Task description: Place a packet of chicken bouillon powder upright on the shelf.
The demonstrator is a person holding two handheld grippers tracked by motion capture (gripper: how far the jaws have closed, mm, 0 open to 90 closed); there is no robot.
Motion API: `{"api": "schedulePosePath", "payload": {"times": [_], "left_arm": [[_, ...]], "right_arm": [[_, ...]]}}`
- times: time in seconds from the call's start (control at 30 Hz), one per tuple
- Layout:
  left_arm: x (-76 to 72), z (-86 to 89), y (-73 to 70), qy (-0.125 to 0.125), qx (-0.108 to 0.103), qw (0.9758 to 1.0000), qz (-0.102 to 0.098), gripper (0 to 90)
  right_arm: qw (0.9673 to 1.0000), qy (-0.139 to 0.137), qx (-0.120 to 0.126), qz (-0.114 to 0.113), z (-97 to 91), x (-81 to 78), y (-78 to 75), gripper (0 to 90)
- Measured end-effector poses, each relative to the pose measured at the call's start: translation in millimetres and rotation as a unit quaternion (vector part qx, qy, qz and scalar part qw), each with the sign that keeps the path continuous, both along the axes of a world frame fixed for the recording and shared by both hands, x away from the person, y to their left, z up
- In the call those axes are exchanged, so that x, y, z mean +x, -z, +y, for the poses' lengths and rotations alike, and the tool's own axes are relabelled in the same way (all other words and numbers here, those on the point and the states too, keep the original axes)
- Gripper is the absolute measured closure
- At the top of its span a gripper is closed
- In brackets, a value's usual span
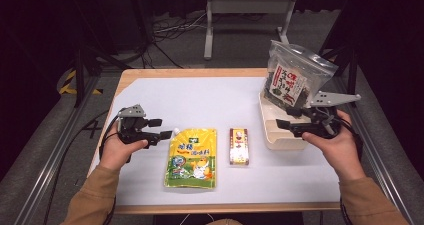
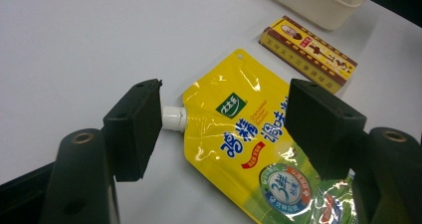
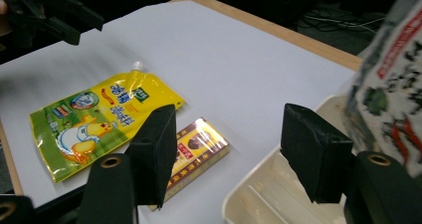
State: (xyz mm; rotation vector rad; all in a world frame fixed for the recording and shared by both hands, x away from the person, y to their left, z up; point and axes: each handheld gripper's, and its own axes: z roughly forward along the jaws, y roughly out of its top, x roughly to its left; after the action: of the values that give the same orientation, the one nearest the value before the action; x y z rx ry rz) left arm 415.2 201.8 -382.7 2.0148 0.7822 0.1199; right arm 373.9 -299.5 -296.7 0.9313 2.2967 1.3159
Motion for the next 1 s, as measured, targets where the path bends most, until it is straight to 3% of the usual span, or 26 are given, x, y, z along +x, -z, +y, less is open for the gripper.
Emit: {"api": "schedulePosePath", "payload": {"times": [0.17, 0.3, 1.0], "left_arm": [[-1.4, 0.0, 1.2, 0.0, 0.001, 1.0, 0.004, 31.7], [-4.9, 1.9, 6.9, 0.001, 0.016, 0.9999, -0.003, 32.0], [-28.5, 7.1, 32.0, -0.004, 0.033, 0.9989, 0.032, 32.6]], "right_arm": [[0.9996, -0.027, -0.007, 0.011, 24.1, 12.2, 11.0, 39.5], [0.9991, -0.039, -0.007, 0.015, 39.3, 24.5, 20.2, 40.7], [0.9941, -0.086, -0.042, 0.05, 98.0, 68.9, 53.8, 40.3]]}}
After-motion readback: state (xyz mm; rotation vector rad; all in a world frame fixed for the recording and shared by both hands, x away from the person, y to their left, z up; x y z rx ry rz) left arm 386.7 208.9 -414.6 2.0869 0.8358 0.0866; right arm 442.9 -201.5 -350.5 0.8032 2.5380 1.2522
